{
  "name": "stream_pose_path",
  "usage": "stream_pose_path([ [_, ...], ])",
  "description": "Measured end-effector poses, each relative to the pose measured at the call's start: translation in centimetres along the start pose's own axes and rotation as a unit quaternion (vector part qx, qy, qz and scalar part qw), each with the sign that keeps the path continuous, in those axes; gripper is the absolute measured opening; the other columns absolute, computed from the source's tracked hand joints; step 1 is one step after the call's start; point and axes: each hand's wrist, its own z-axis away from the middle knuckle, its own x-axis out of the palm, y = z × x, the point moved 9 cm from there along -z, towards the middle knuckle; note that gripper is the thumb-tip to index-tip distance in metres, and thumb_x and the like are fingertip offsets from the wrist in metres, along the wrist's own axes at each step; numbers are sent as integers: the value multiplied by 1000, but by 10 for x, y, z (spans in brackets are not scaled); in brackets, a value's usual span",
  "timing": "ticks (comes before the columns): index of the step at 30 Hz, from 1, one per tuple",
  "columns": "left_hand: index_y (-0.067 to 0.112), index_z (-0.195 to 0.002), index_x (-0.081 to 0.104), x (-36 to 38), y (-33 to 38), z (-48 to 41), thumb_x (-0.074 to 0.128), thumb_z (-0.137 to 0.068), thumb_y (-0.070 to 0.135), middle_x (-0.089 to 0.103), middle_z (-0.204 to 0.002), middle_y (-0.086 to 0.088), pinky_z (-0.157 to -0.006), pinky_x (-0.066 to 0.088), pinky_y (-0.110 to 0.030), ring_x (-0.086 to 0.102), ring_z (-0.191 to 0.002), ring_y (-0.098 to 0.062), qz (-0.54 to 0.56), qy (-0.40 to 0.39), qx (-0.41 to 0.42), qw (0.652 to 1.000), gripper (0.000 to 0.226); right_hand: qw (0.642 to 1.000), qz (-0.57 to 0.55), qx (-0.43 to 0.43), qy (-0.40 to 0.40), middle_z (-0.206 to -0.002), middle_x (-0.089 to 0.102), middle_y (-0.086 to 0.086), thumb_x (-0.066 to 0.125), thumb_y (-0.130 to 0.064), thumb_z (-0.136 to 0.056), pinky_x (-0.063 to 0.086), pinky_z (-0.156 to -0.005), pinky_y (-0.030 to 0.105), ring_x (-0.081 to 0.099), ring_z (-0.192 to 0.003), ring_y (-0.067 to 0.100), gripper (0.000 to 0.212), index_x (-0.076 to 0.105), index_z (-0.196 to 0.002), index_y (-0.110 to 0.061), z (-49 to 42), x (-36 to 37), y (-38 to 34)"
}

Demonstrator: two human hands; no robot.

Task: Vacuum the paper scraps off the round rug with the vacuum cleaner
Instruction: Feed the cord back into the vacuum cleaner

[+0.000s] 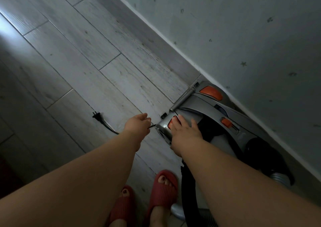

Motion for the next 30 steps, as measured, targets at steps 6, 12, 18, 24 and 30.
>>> stream_pose_path([
  [6,8,-139,45,11,-12,1,51,-95,2,56,-135,-5,-92,47,-21,56,-119,-17,-7,-9,-18,1000,45,1000,3,1,-18,-165,-22,6,37,-28,-104,-6,-120,56,-20,-151,25,73,-9,-159,-14,0,4,1],
  [12,11,-136,48,2,-15,-5,53,-93,3,57,-132,-6,-93,49,-26,56,-116,-19,-31,6,-12,999,44,1000,-14,-4,-28,-165,-22,5,40,-25,-103,-7,-120,59,-21,-151,25,74,-7,-159,-18,-4,3,0],
  [18,12,-135,50,-1,-21,-11,52,-94,4,58,-128,-6,-94,50,-27,58,-106,-17,-35,4,-20,999,42,1000,3,-6,-4,-167,-13,6,39,-35,-104,-7,-119,59,-19,-151,26,71,-1,-160,-15,-7,-1,-2],
  [24,12,-134,51,3,-29,-17,55,-95,9,58,-127,-9,-97,49,-30,57,-108,-18,-14,8,-37,999,40,993,0,-50,106,-168,-6,2,30,-24,-103,-11,-118,59,-16,-152,25,62,5,-160,-16,-19,-31,-14],
  [30,12,-135,51,1,-33,-31,56,-94,11,59,-124,-10,-97,49,-32,58,-105,-18,-8,16,-54,998,41,992,12,-71,99,-167,-15,1,27,-27,-106,-13,-117,58,-22,-151,26,62,-3,-160,-17,-41,-36,-27],
])
